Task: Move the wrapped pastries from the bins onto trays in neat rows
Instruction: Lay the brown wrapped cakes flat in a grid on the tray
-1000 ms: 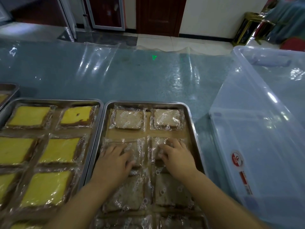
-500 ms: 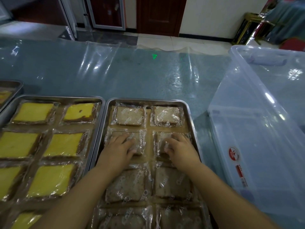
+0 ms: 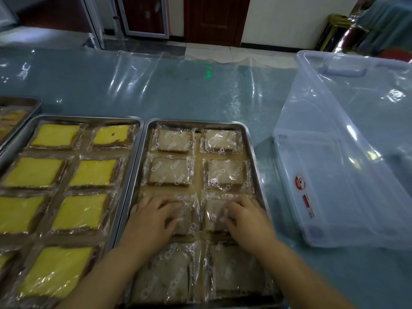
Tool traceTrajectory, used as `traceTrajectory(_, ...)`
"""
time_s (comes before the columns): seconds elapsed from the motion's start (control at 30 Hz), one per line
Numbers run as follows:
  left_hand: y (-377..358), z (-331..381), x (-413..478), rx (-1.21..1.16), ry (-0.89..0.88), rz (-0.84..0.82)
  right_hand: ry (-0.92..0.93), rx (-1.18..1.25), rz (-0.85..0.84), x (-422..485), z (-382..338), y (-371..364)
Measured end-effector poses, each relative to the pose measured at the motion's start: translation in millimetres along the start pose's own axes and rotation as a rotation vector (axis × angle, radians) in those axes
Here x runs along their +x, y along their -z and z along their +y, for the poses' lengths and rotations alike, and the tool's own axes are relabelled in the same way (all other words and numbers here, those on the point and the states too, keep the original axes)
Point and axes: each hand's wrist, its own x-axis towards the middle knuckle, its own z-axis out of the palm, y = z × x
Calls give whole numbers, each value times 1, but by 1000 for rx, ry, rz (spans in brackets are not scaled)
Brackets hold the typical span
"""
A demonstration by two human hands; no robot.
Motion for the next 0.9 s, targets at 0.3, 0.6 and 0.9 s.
traceTrajectory(0.3, -4, -7, -6, 8, -2, -69, -65, 27, -74, -4, -1, -3)
traceTrajectory(0.6, 5, 3, -28, -36, 56, -81, 42, 74, 25, -30, -3, 4)
traceTrajectory(0.9, 3, 26, -85, 52, -3, -125, 95, -21, -52, -79, -1, -5)
